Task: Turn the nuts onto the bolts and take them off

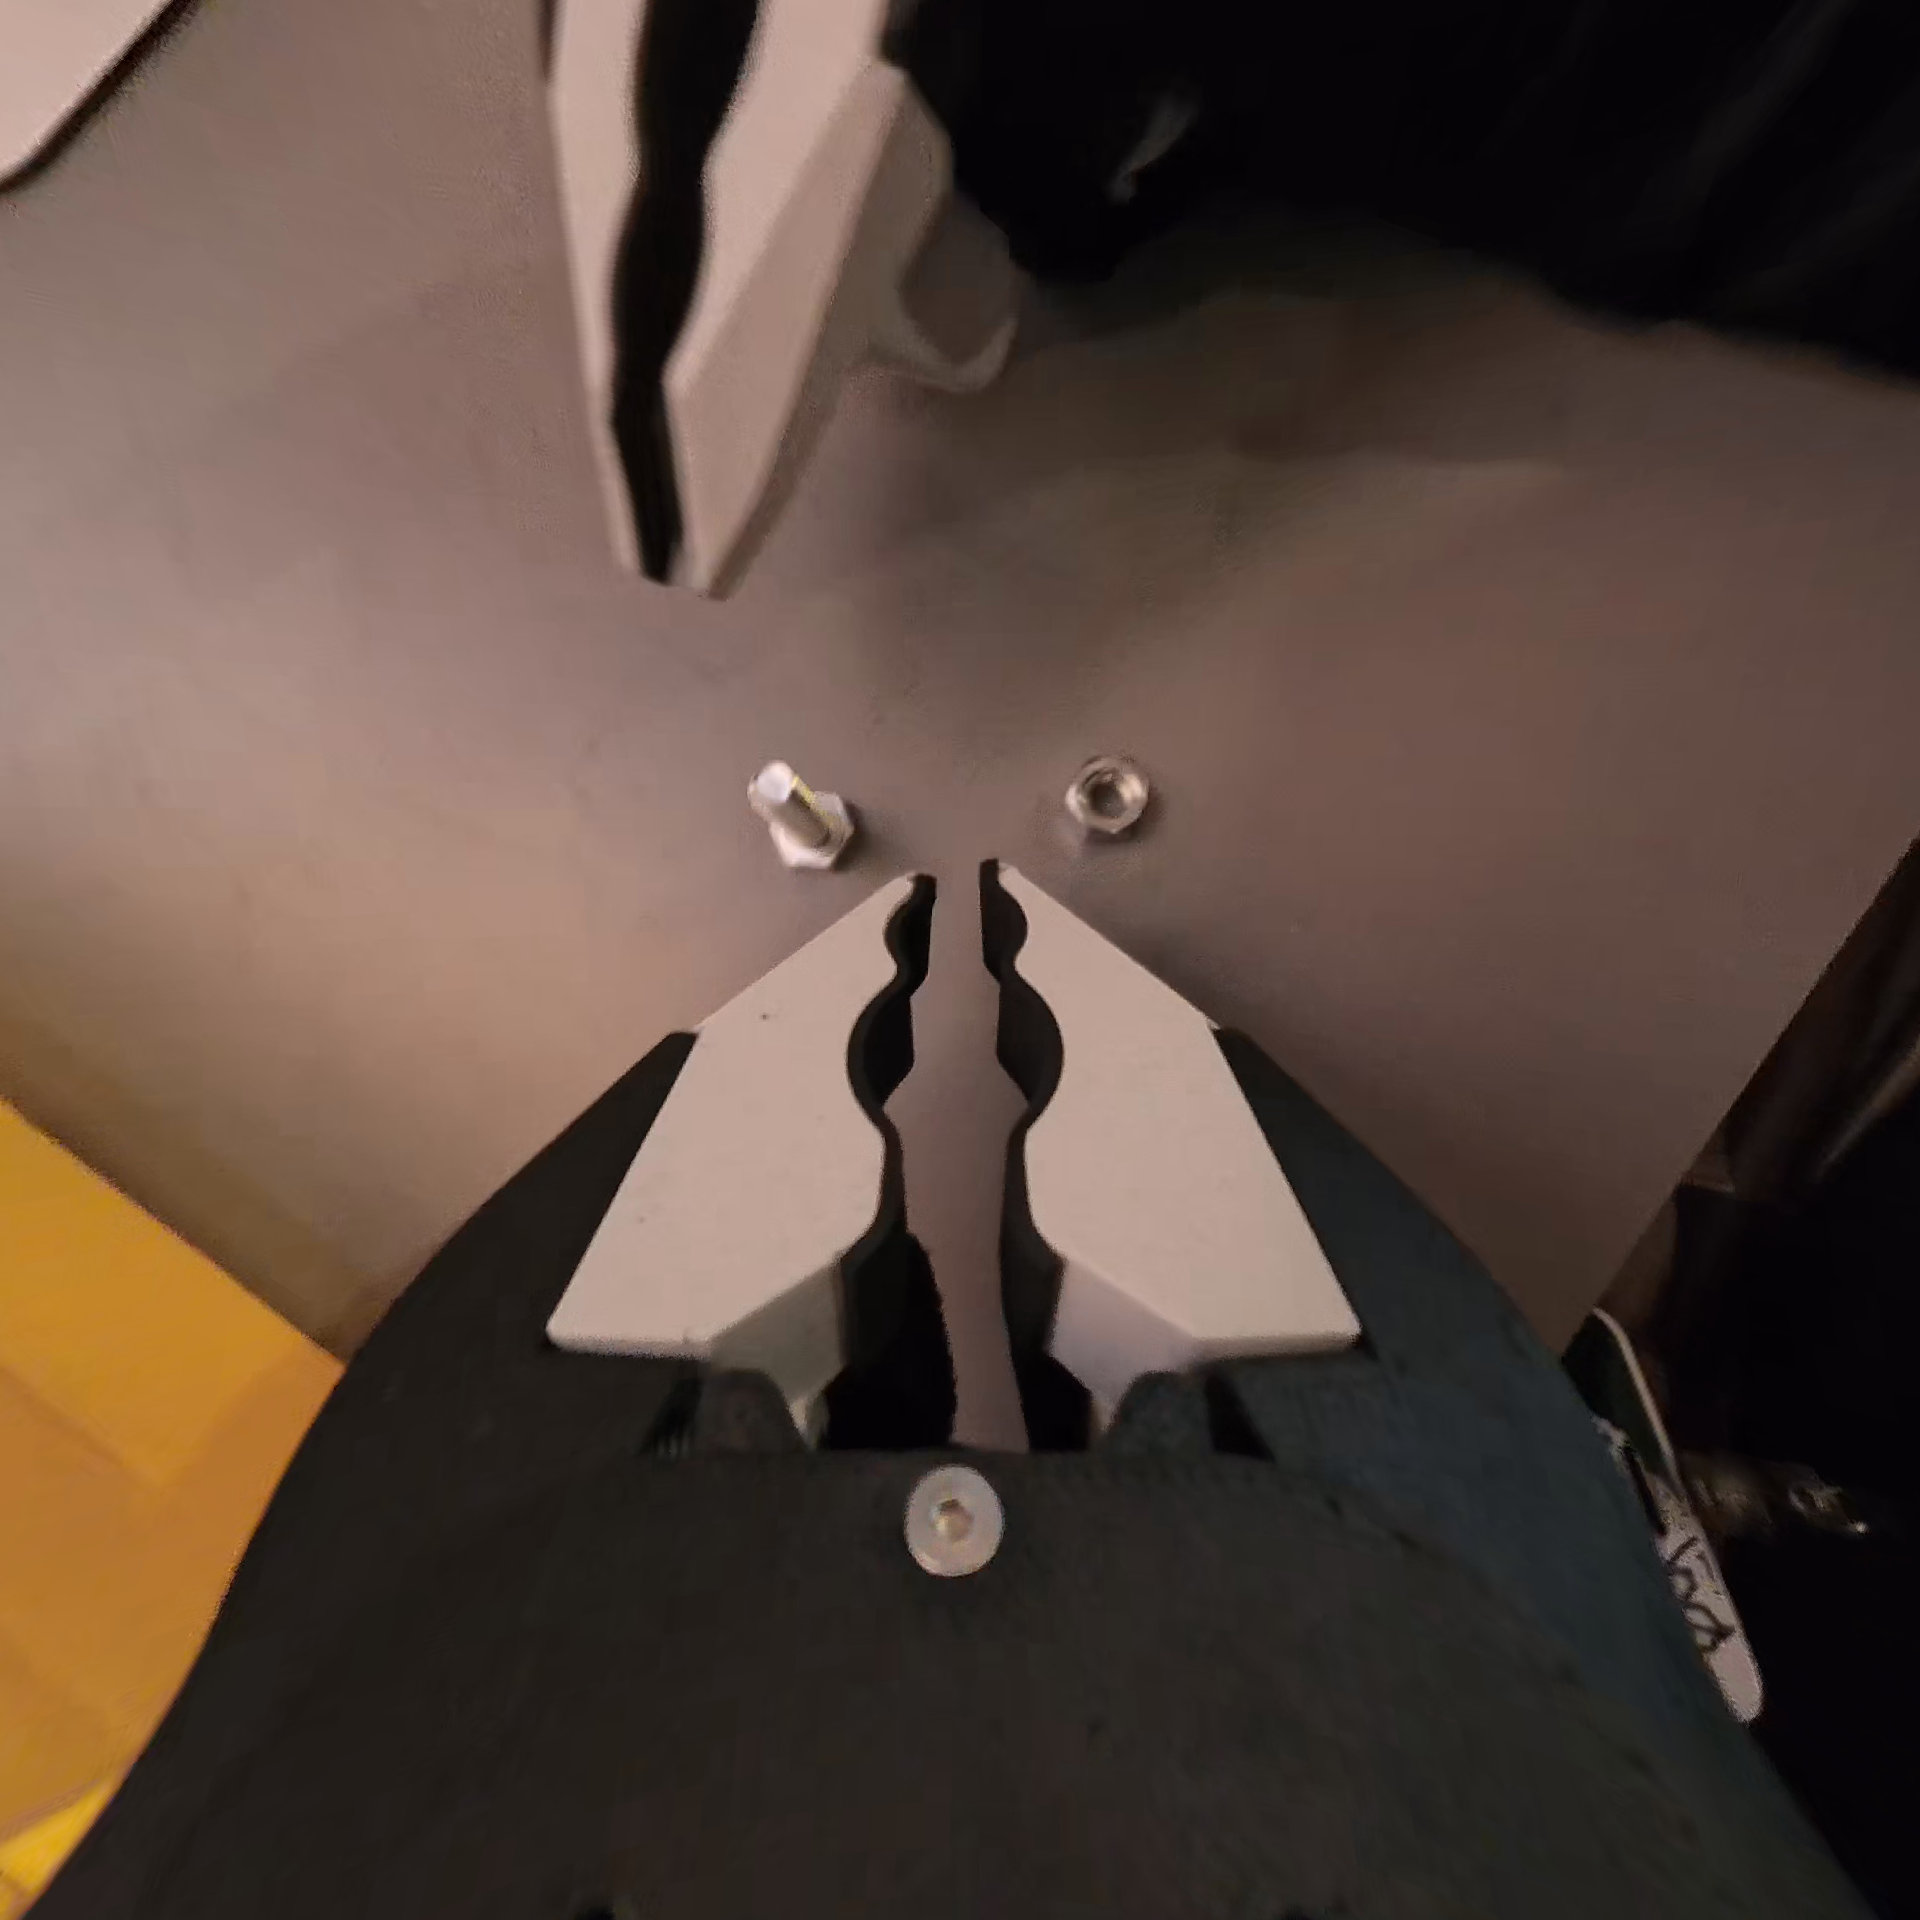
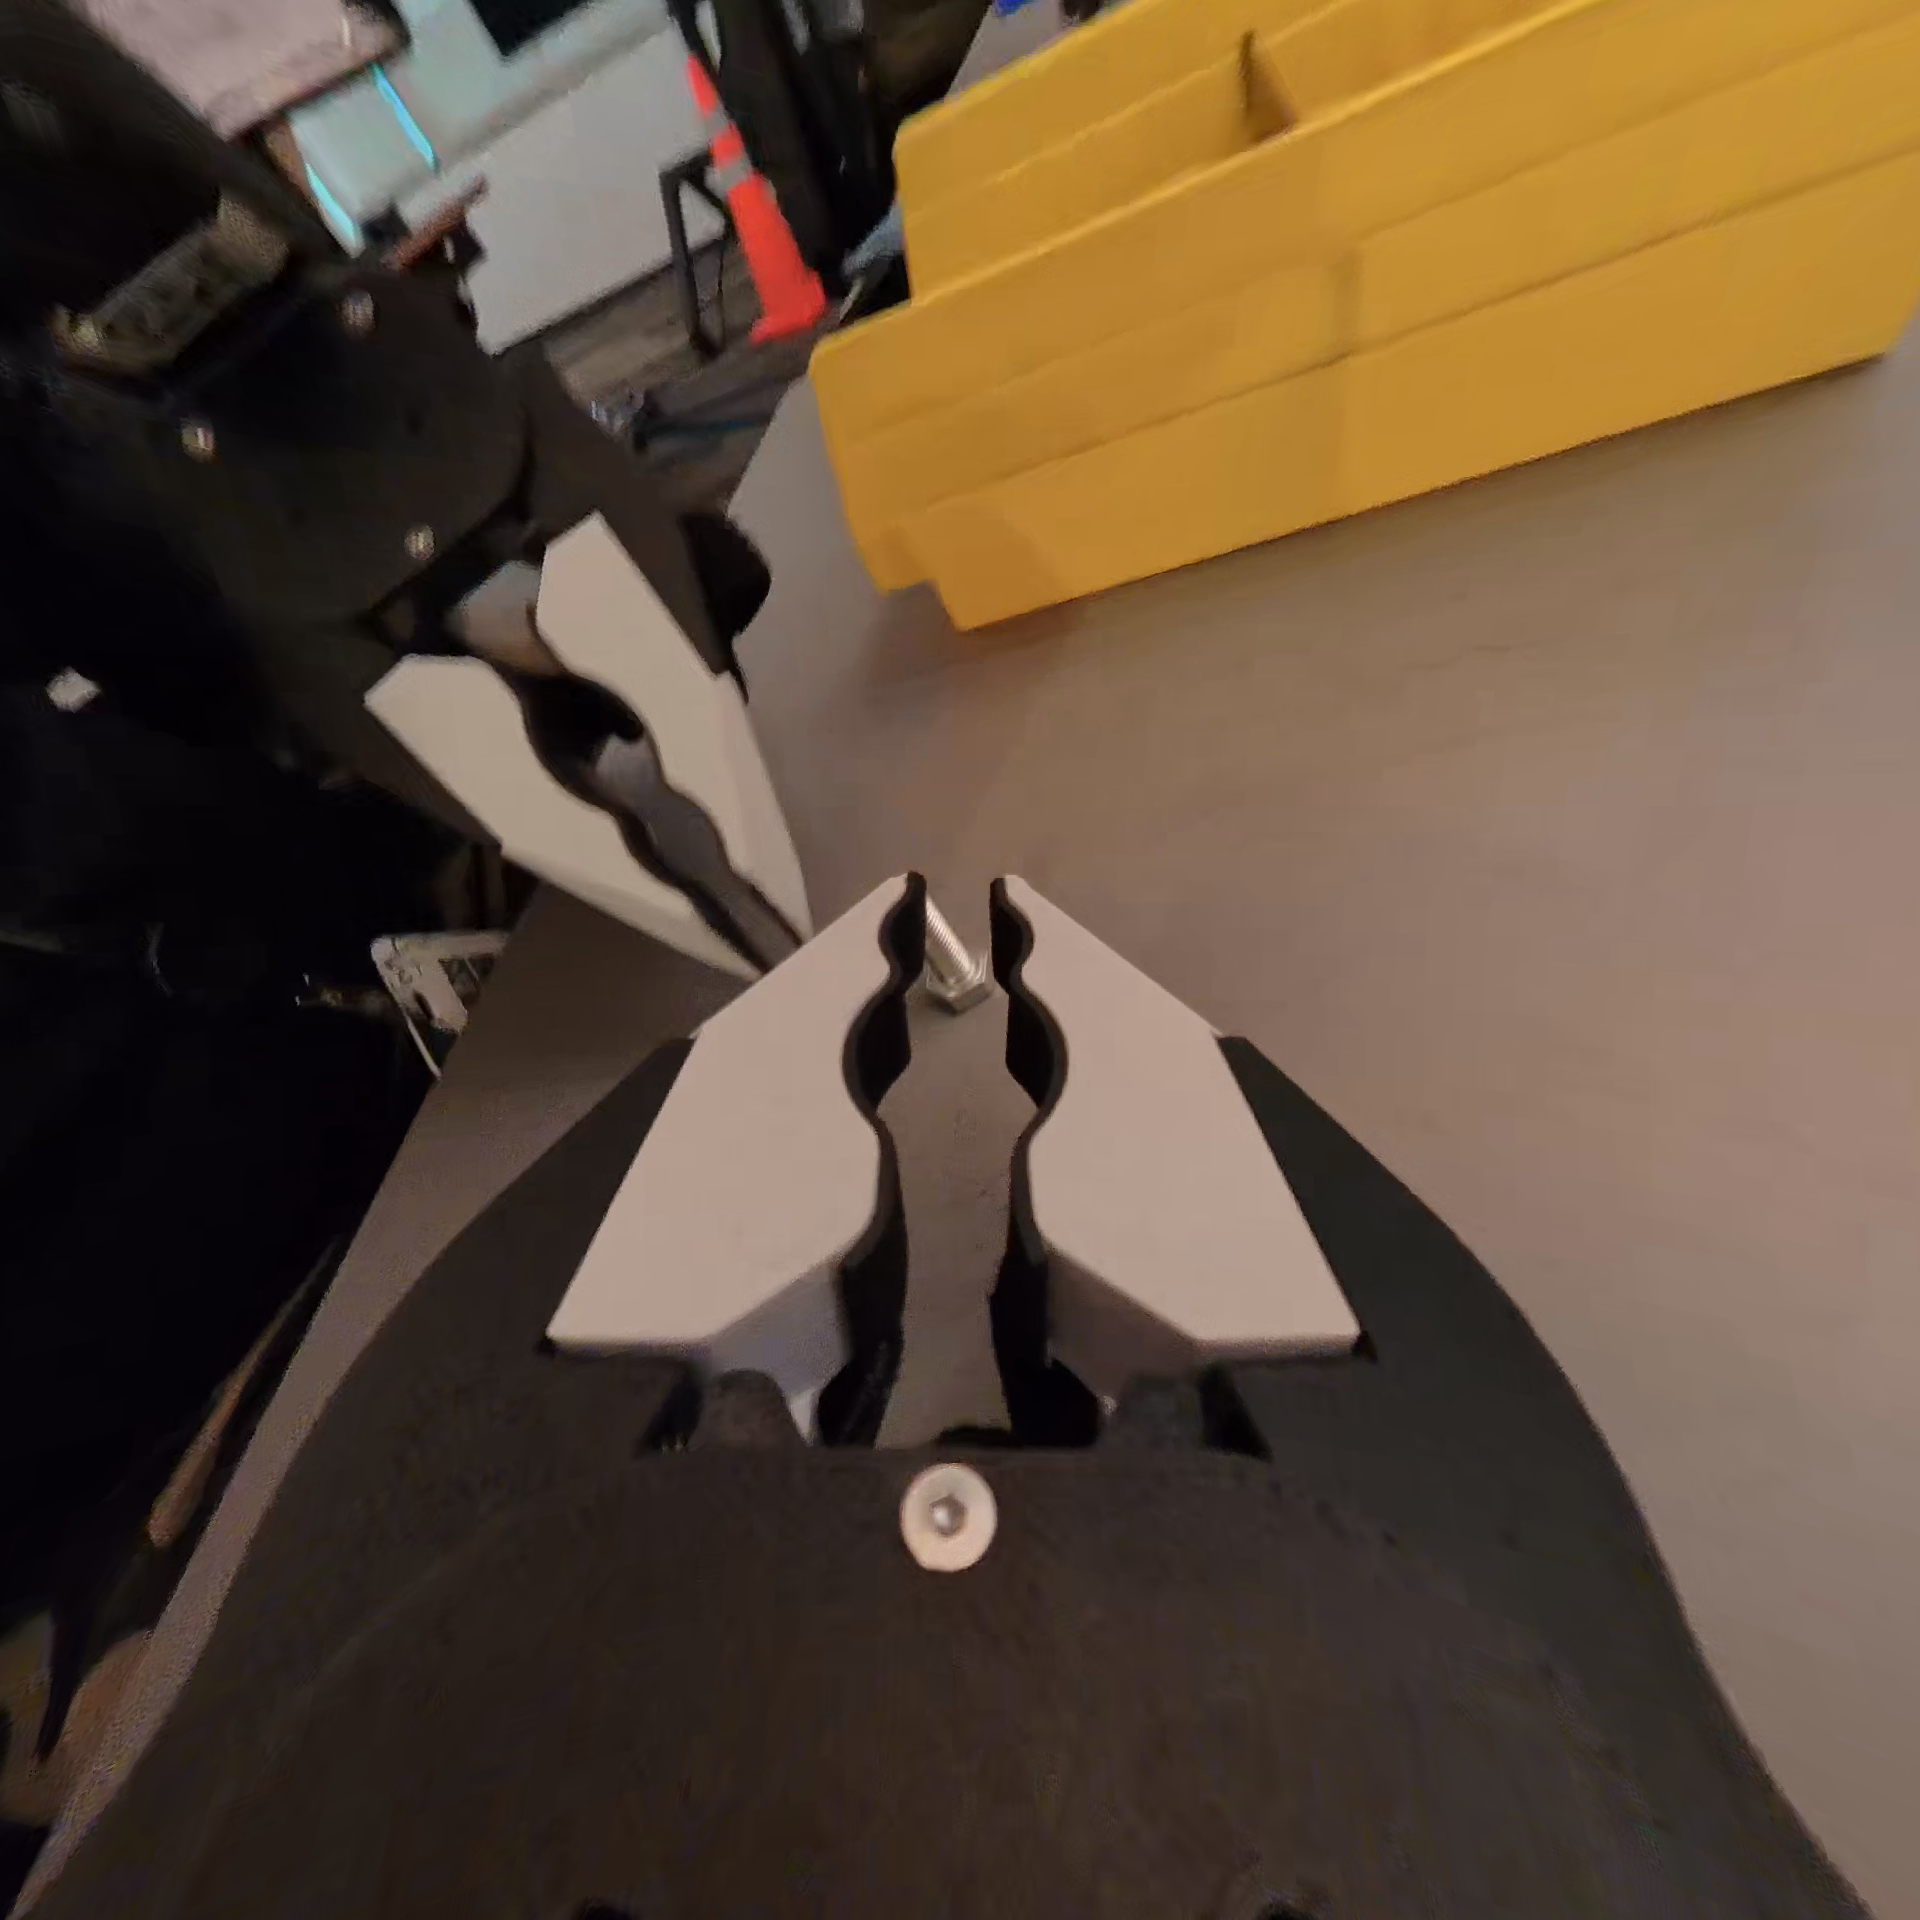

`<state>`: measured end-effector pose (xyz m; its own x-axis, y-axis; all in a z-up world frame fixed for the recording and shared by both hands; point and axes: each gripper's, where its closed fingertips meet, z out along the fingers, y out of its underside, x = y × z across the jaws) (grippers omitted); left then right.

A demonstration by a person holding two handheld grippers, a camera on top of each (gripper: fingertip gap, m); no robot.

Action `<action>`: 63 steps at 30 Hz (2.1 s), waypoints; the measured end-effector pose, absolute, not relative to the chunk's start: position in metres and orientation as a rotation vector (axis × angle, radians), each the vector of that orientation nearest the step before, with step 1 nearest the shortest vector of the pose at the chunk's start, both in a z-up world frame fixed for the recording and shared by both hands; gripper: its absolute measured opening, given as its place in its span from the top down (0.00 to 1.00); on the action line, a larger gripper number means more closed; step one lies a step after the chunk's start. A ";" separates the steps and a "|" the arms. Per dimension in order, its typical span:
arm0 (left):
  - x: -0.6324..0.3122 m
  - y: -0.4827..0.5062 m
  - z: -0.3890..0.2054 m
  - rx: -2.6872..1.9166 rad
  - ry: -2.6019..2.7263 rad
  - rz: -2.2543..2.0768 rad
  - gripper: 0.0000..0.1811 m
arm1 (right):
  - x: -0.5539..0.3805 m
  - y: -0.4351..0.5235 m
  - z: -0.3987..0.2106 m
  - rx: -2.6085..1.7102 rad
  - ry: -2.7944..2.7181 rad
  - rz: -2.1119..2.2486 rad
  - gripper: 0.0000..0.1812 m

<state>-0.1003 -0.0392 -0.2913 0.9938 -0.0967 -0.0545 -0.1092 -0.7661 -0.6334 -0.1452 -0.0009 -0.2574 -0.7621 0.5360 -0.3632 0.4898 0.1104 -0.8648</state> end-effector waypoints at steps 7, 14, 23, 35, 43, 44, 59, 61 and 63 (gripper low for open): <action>-0.112 -0.051 -0.299 -2.402 -0.021 0.009 0.95 | -0.136 -0.024 -0.281 -0.953 -2.489 1.549 0.86; -0.117 -0.051 -0.303 -2.375 -0.043 0.017 0.94 | -0.138 -0.034 -0.291 -0.956 -2.539 1.462 0.94; -0.121 -0.034 -0.291 -2.210 -0.085 -0.018 0.84 | -0.136 -0.037 -0.271 -0.986 -2.463 1.687 0.96; -0.121 -0.014 -0.252 -1.907 -0.102 -0.212 0.84 | -0.132 -0.023 -0.228 -0.936 -2.257 2.047 0.96; -0.139 -0.013 -0.246 -1.861 -0.198 -0.099 0.84 | -0.146 -0.018 -0.219 -1.026 -2.103 1.966 0.96; -0.142 -0.013 -0.246 -1.857 -0.207 -0.078 0.84 | -0.146 -0.019 -0.220 -1.035 -2.104 1.944 0.96; -0.143 -0.008 -0.252 -1.913 -0.163 0.052 0.89 | -0.151 -0.023 -0.223 -1.120 -2.070 1.854 0.96; -0.143 -0.008 -0.252 -1.913 -0.164 0.058 0.89 | -0.151 -0.023 -0.224 -1.121 -2.072 1.836 0.96; -0.145 -0.009 -0.252 -1.918 -0.169 0.069 0.90 | -0.152 -0.023 -0.224 -1.129 -2.063 1.832 0.96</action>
